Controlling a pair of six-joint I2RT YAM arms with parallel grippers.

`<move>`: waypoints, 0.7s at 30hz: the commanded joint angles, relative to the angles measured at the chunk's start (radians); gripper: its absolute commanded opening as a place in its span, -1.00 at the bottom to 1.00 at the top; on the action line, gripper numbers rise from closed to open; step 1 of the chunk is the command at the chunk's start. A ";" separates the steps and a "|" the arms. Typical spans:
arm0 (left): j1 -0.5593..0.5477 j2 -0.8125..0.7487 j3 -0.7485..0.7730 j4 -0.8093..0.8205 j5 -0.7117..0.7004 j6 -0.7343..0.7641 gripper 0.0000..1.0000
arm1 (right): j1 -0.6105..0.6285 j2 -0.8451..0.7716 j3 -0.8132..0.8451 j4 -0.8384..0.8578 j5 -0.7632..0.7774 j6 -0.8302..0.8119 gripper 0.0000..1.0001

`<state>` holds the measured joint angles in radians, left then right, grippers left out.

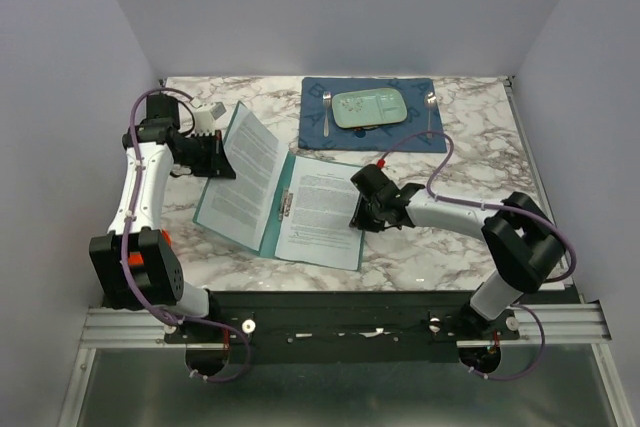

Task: Put the files into the folder

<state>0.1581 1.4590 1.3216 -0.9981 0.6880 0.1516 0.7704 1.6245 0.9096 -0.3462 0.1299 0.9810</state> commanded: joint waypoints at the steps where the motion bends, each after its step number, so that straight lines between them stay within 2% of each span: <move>1: -0.049 0.006 -0.004 -0.004 -0.047 -0.044 -0.94 | 0.001 0.050 -0.011 0.119 -0.033 0.019 -0.35; 8: -0.072 0.011 0.024 -0.004 -0.106 -0.064 -0.91 | 0.000 0.042 -0.074 0.139 -0.042 0.018 -0.36; 11: -0.078 0.021 0.041 -0.002 -0.180 -0.067 -0.94 | -0.006 -0.018 -0.080 0.107 -0.010 -0.005 -0.14; 13: -0.081 0.027 0.048 -0.004 -0.212 -0.067 -0.95 | -0.022 -0.047 -0.086 0.072 0.011 -0.016 -0.08; 21: -0.100 0.027 0.059 -0.004 -0.255 -0.069 -0.96 | -0.046 -0.087 -0.115 0.042 0.017 -0.028 -0.08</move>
<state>0.0700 1.4887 1.3506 -1.0004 0.4835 0.0994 0.7300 1.5562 0.8211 -0.2638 0.1112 0.9668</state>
